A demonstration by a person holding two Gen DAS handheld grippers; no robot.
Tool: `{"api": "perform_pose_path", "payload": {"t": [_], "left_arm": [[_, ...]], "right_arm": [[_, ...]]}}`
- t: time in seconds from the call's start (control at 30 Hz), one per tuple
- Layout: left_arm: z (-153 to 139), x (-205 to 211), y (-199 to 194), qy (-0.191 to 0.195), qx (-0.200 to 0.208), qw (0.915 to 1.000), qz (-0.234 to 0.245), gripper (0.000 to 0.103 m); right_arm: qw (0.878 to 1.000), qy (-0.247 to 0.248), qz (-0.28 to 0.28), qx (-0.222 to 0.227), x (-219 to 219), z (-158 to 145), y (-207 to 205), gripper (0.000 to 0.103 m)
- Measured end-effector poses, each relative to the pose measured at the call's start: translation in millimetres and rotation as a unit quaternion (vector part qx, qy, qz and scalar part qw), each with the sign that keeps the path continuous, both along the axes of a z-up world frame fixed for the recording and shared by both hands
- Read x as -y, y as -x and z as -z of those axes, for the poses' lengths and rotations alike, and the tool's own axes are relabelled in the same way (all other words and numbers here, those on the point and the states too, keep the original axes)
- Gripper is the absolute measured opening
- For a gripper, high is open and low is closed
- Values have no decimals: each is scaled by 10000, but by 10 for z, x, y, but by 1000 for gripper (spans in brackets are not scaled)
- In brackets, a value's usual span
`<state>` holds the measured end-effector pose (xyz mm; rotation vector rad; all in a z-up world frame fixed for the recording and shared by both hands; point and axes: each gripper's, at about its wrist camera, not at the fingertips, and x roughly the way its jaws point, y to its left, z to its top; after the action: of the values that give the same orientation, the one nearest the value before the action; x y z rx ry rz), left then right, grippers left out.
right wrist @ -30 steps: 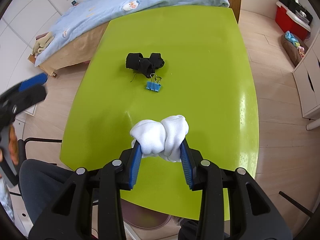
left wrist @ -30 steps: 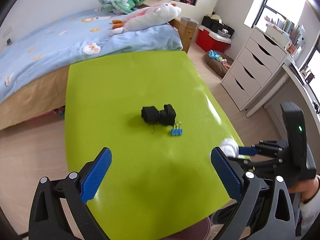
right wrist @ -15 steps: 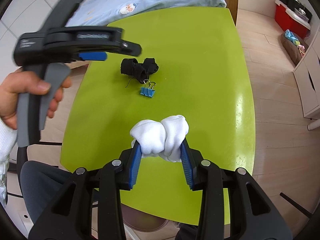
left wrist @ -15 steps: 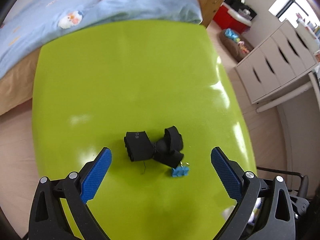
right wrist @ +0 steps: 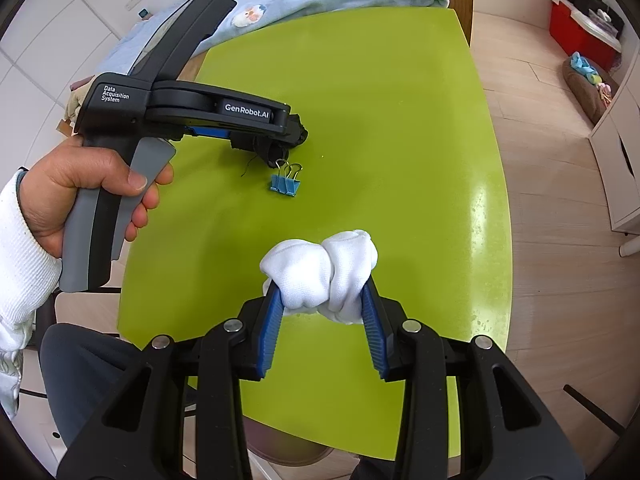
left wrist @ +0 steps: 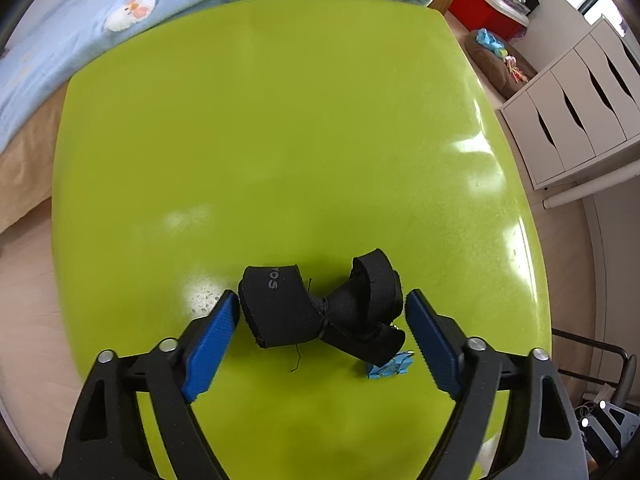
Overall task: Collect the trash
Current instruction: 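Grasp the black sock bundle with the left gripper while the right gripper holds the white socks, then carry both sock bundles over the pink bin and open the right gripper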
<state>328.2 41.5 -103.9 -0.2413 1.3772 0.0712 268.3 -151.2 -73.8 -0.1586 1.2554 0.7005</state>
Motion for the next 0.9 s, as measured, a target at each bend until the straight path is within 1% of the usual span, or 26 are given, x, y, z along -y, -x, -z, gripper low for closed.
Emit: {"api": "perform_pose_path", "payload": {"t": [0.03, 0.13, 0.33, 0.37, 0.4, 0.5, 0.57, 0.67, 0.8, 0.9], "left_arm": [[7, -14, -7, -26, -3, 10000, 5, 74], [-14, -37, 25, 12, 73, 10000, 44, 67], [-140, -95, 81, 13, 349, 9993, 141, 43], [-169, -105, 77, 8, 399, 9991, 145, 33], [-200, -120, 85, -1, 449, 9989, 145, 20], [-239, -122, 97, 1, 489, 9985, 238, 17], [-253, -134, 95, 36, 532, 9983, 214, 14], [-282, -131, 118, 75, 614, 9978, 236, 13], [-421, -159, 196, 112, 821, 9963, 221, 13], [-577, -141, 315, 93, 1015, 9945, 234, 13]], "right_arm": [[10000, -6, -1, -5, -6, 3, 1, 38], [10000, -5, -3, -17, -6, 14, -6, 38], [10000, -32, 27, -25, -14, 18, -20, 38], [10000, -37, 28, -28, -18, 17, -16, 38], [10000, -42, 26, -29, -18, 19, -18, 38], [10000, -53, 10, -36, -39, 23, -17, 38], [10000, -64, 1, -33, -41, 23, -5, 38], [10000, -60, -4, -12, -39, 9, 3, 38], [10000, -76, 27, 42, -27, -28, -7, 38], [9999, -97, 40, 109, -31, -86, 21, 38]]}}
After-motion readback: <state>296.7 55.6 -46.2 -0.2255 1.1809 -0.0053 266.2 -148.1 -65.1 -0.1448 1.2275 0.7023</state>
